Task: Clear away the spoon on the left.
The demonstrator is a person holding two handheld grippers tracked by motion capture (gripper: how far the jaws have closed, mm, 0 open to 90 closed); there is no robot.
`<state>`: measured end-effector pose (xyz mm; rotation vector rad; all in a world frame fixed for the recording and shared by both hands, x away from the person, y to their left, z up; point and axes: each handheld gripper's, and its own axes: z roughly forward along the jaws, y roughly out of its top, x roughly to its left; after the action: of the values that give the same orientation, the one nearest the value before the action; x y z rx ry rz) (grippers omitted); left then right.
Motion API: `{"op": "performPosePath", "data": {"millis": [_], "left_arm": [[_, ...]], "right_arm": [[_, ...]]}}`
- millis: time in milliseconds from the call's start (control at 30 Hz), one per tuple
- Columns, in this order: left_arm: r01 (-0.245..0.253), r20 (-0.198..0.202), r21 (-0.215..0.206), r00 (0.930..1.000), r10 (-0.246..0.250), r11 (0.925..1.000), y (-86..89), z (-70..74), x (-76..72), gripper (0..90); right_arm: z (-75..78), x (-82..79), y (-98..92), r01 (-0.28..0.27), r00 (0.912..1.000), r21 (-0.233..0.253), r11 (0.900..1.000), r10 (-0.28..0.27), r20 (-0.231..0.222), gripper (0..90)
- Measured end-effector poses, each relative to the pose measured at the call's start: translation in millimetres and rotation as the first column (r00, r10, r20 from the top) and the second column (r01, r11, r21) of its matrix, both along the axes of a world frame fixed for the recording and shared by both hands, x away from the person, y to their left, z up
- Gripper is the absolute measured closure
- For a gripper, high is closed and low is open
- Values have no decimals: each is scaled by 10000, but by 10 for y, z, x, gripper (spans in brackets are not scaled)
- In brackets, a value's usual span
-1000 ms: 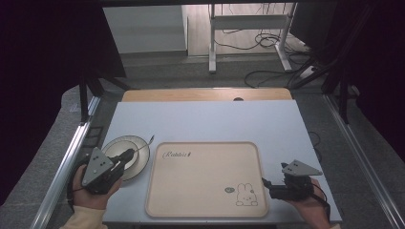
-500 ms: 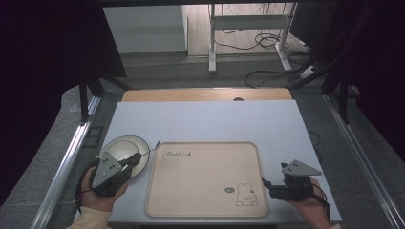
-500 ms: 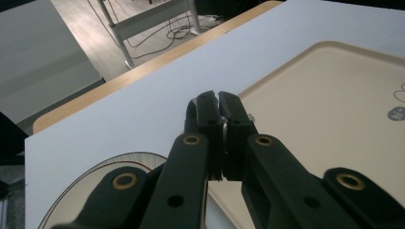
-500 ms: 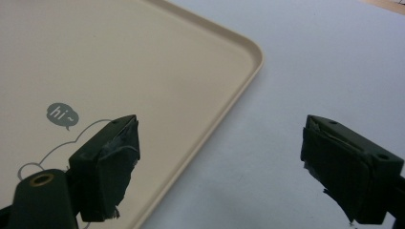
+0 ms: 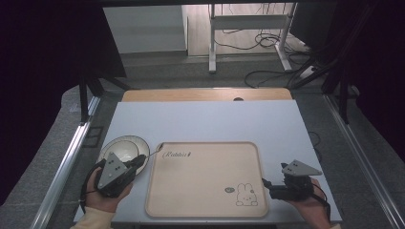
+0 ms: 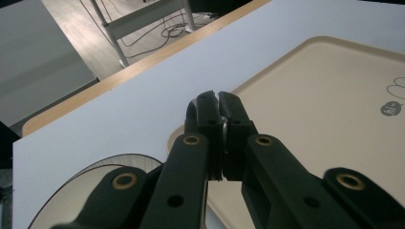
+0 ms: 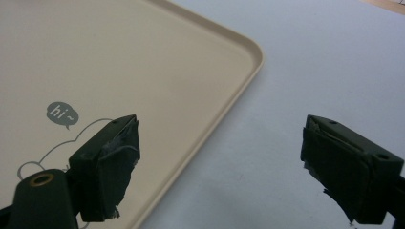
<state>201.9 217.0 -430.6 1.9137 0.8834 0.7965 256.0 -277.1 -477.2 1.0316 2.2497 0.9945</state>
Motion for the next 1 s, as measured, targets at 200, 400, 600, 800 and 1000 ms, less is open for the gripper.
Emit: {"op": "performPosePath", "data": {"millis": [200,400,600,800,1000], "left_arm": [[145,-47,77,9999,-144,9999,-62,-27,15,894],[222,-86,142,9997,-221,9997,-94,-45,16,894],[324,-130,206,9994,-322,9993,-130,-63,26,894],[429,-243,338,9988,-421,9985,-175,-103,44,894],[544,-327,478,9981,-528,9974,-226,-130,56,894]], "right_arm": [[-2,1,-2,-8,10000,-18,10000,8,-7,133],[0,0,-2,-8,10000,-7,10000,8,-14,133],[-1,5,-5,-4,10000,-10,10000,4,-25,133],[-3,7,-6,-8,10000,-14,10000,8,-37,133],[-4,6,-3,-15,10000,-19,10000,15,-31,133]]}}
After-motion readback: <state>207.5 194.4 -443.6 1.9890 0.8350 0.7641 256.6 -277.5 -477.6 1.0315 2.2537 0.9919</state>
